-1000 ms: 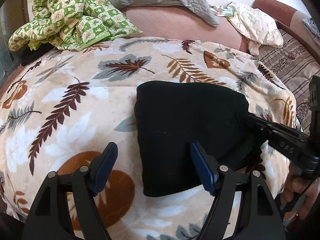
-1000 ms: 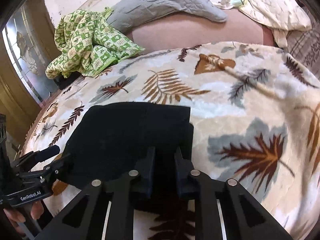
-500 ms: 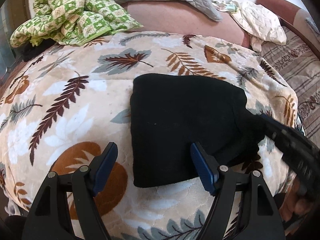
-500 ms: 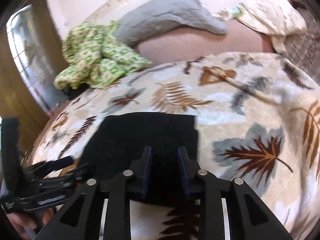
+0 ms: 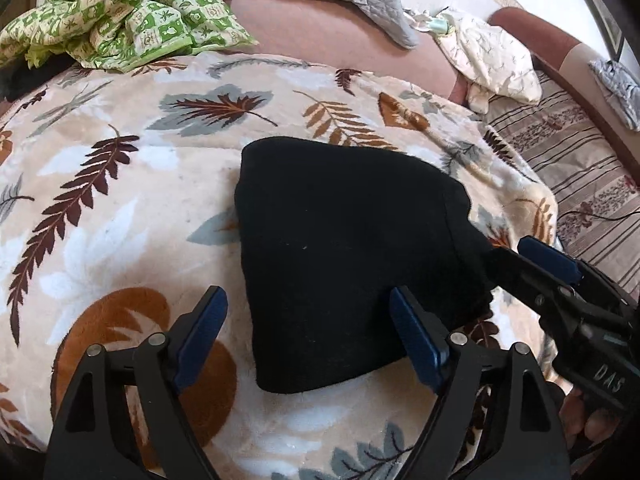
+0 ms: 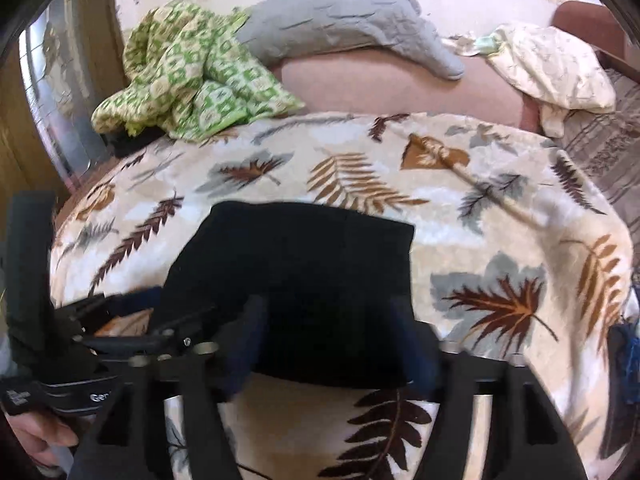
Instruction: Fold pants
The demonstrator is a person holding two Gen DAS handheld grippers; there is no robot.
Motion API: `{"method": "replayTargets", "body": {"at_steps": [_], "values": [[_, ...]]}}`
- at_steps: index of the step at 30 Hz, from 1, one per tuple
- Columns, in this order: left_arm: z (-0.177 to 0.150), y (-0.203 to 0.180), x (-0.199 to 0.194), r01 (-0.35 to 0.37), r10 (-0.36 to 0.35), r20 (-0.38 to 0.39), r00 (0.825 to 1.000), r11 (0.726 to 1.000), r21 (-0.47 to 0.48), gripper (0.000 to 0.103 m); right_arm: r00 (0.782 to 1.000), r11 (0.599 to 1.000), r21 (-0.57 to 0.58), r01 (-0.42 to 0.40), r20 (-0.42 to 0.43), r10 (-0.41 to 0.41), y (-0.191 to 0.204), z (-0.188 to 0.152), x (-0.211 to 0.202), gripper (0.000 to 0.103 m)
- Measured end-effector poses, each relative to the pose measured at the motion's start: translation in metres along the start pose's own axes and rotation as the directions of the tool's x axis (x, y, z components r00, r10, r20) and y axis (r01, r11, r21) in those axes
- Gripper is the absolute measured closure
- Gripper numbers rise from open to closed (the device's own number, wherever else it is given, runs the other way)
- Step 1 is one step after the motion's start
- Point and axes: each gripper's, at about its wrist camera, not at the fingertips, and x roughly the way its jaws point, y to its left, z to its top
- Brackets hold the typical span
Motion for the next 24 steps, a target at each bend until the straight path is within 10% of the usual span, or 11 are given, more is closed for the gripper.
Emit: {"method": "replayTargets", "body": {"at_steps": [24], "values": [[0.004,0.039,-0.020,0.072,-0.067,0.059,0.996,0.994,-0.086,0.016,0.995,0.967,0.238,0.092,0.021,-0.099,0.003,0.005,-0.032,0.021]]}}
